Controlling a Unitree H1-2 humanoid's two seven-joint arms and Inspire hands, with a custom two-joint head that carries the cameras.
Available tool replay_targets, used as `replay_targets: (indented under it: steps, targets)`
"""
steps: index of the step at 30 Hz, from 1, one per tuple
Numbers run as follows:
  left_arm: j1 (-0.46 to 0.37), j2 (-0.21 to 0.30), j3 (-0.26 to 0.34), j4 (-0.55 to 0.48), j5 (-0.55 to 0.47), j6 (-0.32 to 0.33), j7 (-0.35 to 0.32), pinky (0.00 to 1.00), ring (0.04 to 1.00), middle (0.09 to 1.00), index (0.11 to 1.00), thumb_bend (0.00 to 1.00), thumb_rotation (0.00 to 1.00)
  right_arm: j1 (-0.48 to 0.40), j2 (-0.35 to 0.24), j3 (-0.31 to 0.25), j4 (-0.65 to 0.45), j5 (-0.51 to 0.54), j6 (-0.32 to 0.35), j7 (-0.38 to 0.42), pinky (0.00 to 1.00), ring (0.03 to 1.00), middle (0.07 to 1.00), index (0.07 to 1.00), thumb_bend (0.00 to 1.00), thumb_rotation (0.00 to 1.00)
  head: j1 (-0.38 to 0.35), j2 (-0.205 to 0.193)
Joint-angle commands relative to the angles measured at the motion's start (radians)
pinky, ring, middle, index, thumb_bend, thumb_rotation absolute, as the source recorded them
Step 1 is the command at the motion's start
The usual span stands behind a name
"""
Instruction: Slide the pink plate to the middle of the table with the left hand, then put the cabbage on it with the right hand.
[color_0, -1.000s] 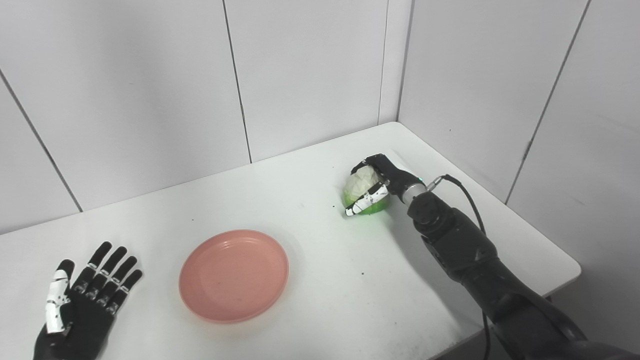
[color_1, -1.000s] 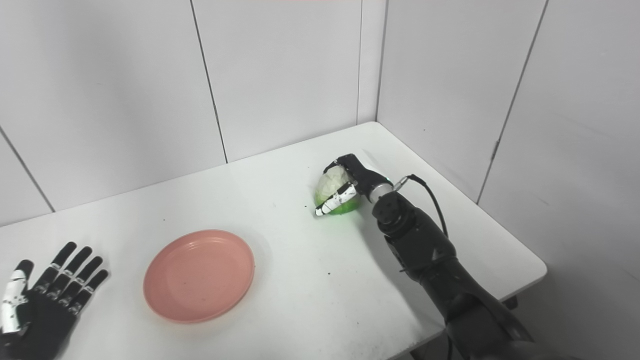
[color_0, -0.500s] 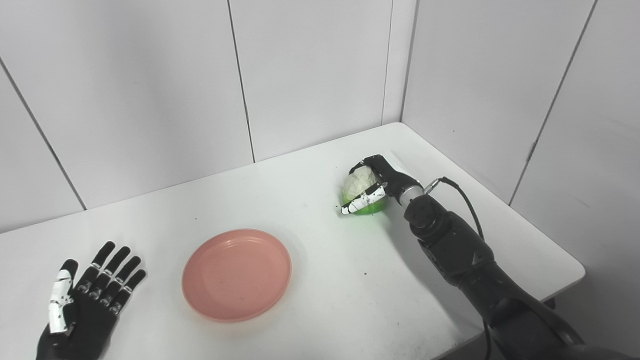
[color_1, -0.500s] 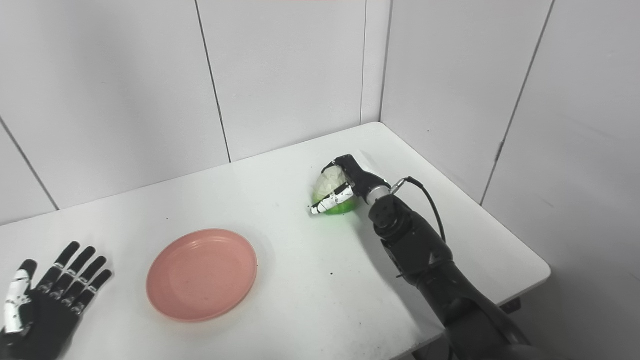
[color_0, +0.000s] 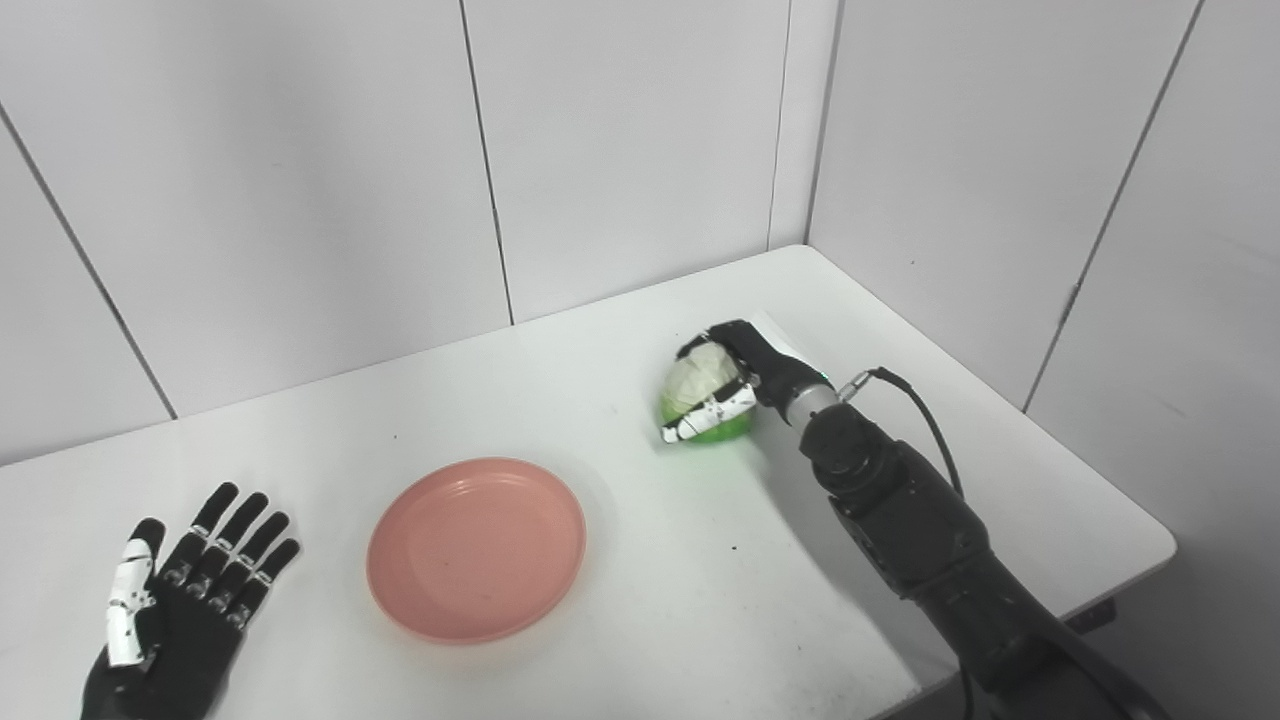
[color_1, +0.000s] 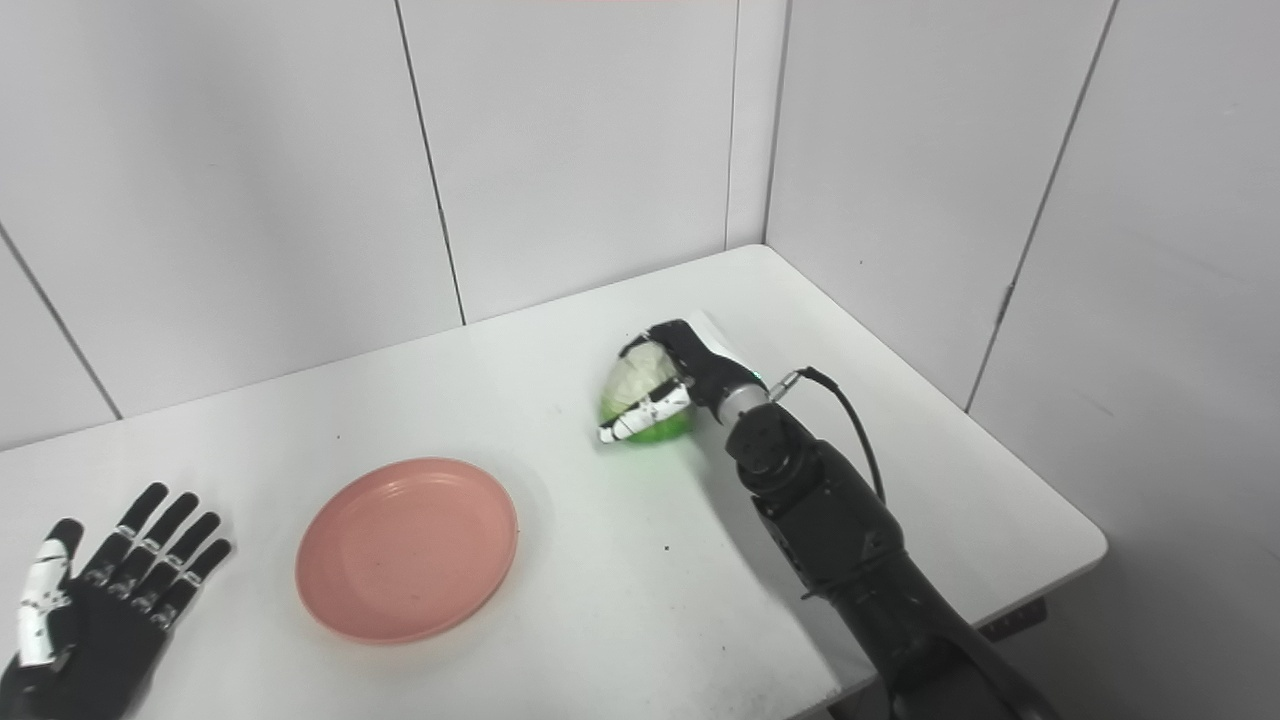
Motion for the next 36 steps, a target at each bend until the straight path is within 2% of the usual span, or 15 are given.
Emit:
replay_targets:
  steps: [1, 7, 12, 15, 23, 29, 36]
  targets:
    - [0.008, -0.009, -0.009, -0.011, 0.023, 0.002, 0.022, 0.92, 0.924, 0.944, 0.938, 0.44, 1.0, -0.059, -0.012, -0.004, -0.08, -0.019, 0.012, 0.002, 0.37, 0.433, 0.469, 0.504, 0.53, 0.0, 0.008, -0.003]
    - [0.015, -0.031, -0.022, -0.024, 0.029, -0.006, 0.038, 0.94, 0.938, 0.957, 0.952, 0.43, 1.0, -0.094, 0.008, 0.029, -0.187, -0.048, 0.049, 0.047, 0.37, 0.437, 0.465, 0.507, 0.53, 0.0, 0.054, -0.003]
    - [0.027, -0.059, -0.035, -0.057, 0.054, -0.002, 0.074, 0.93, 0.936, 0.955, 0.951, 0.43, 1.0, -0.121, 0.036, 0.052, -0.216, -0.06, 0.031, 0.073, 0.37, 0.436, 0.47, 0.502, 0.53, 0.0, 0.116, -0.002]
    - [0.033, -0.079, -0.042, -0.077, 0.067, 0.006, 0.101, 0.93, 0.937, 0.954, 0.949, 0.44, 1.0, -0.136, 0.056, 0.071, -0.219, -0.065, 0.013, 0.086, 0.37, 0.432, 0.466, 0.507, 0.53, 0.0, 0.151, 0.001]
    - [0.046, -0.143, -0.081, -0.143, 0.113, 0.031, 0.18, 0.92, 0.928, 0.947, 0.938, 0.44, 1.0, -0.156, 0.112, 0.122, -0.205, -0.046, -0.031, 0.127, 0.37, 0.43, 0.468, 0.507, 0.53, 0.0, 0.327, 0.025]
    - [0.044, -0.185, -0.1, -0.171, 0.142, 0.051, 0.237, 0.94, 0.93, 0.942, 0.929, 0.45, 1.0, -0.161, 0.155, 0.17, -0.162, -0.048, -0.099, 0.133, 0.37, 0.42, 0.471, 0.501, 0.53, 0.0, 0.389, 0.043]
    - [0.04, -0.206, -0.115, -0.196, 0.151, 0.07, 0.259, 0.92, 0.921, 0.939, 0.929, 0.44, 1.0, -0.155, 0.19, 0.224, -0.143, -0.077, -0.138, 0.143, 0.37, 0.413, 0.473, 0.5, 0.53, 0.0, 0.423, 0.064]
